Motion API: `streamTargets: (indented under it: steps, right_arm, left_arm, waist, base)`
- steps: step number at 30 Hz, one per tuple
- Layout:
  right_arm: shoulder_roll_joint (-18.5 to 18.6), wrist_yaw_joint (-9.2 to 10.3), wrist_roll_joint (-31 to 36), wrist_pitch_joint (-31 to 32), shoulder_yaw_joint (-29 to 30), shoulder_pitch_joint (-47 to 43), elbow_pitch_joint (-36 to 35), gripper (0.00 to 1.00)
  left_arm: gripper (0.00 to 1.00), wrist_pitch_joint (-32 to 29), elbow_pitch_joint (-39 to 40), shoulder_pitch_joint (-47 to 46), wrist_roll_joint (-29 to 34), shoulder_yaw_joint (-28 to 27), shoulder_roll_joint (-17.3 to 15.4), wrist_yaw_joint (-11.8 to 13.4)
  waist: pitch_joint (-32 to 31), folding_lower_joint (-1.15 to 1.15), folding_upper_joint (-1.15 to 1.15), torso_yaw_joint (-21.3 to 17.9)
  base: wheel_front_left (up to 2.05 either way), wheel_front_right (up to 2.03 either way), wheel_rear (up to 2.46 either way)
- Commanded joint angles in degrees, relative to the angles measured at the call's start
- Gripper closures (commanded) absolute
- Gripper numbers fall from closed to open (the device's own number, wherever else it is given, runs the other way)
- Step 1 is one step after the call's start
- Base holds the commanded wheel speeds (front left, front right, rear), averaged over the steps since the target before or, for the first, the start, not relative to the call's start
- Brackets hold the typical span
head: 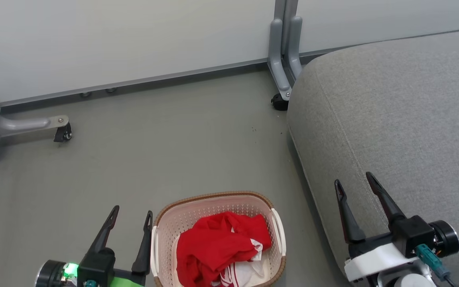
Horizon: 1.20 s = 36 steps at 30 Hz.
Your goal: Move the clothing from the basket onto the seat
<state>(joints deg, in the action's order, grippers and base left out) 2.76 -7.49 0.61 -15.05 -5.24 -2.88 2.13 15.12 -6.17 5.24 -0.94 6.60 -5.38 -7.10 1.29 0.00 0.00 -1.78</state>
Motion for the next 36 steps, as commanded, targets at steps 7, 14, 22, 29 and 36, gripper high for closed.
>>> streamTargets:
  steps: [7,14,22,29,36]
  right_arm:
    - [0.20,0.00,-1.92,-0.20,2.46,6.72,-2.85,0.00]
    - [0.18,0.00,-2.52,-0.20,4.27,12.81,-6.31,0.00]
    - [0.18,0.00,-2.45,-0.20,6.27,18.31,-10.42,0.00]
    - [0.17,0.00,-3.39,-0.19,9.78,21.08,-13.66,0.00]
    - [0.12,0.00,-7.54,-0.20,11.68,23.04,-15.67,0.00]
  left_arm:
    - [0.00,0.05,-1.68,-8.92,-2.23,6.42,-4.66,-0.45]
    - [0.00,0.05,-3.91,-18.52,-4.83,15.34,-10.29,-0.47]
    - [0.00,0.05,-9.64,-30.33,-6.49,30.98,-17.48,-0.47]
    - [0.00,0.04,-16.54,-40.98,-7.56,43.51,-20.62,-0.44]
    - [0.00,0.05,-21.79,-47.74,-8.35,50.92,-22.10,-0.43]
  waist:
    - [11.84,0.00,0.00,-1.40]
    - [23.26,0.00,0.00,-2.71]
    - [34.30,0.00,0.00,-4.48]
    - [43.27,0.00,0.00,-5.89]
    - [49.21,0.00,0.00,-7.83]
  base:
    - [0.00,0.00,0.00]
    - [0.00,0.00,0.00]
    - [0.00,0.00,0.00]
    - [0.00,0.00,0.00]
    - [0.00,0.00,0.00]
